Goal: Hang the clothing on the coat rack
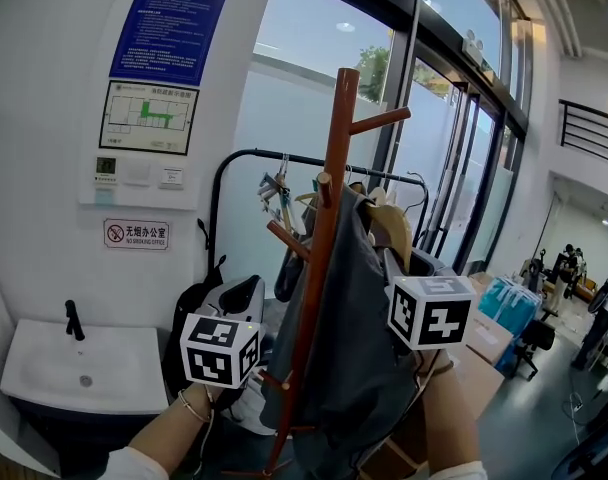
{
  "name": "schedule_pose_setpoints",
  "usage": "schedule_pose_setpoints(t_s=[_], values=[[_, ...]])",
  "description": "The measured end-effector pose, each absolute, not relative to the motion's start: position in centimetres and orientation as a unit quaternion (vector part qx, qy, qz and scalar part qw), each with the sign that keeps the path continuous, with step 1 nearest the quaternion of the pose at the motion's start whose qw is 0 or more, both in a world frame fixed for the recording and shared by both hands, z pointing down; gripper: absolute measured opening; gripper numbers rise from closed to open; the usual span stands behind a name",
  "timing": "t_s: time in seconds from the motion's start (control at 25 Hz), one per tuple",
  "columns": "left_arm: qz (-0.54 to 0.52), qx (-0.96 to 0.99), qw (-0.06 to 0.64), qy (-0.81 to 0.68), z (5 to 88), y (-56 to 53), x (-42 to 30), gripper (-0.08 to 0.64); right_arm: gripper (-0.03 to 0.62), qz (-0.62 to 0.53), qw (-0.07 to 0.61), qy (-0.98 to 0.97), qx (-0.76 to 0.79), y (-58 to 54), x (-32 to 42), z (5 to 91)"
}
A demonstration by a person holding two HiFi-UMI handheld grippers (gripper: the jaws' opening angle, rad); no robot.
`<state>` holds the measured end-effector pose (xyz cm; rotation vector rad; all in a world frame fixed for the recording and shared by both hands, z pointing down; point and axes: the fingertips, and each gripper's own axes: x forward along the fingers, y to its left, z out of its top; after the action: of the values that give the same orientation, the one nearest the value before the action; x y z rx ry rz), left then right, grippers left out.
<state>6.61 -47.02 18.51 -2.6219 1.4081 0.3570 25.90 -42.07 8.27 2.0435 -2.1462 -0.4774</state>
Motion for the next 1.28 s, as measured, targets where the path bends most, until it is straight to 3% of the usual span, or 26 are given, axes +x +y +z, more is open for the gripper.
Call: schedule_pose_setpoints(t_s=[1.28], values=[[0.151,-0.873,0.071,0.458,15.4,-48.2,4.2,0.008,0.075,-0.229,0.145,-0.663,0.698,-42.3,21.4,-0.4]])
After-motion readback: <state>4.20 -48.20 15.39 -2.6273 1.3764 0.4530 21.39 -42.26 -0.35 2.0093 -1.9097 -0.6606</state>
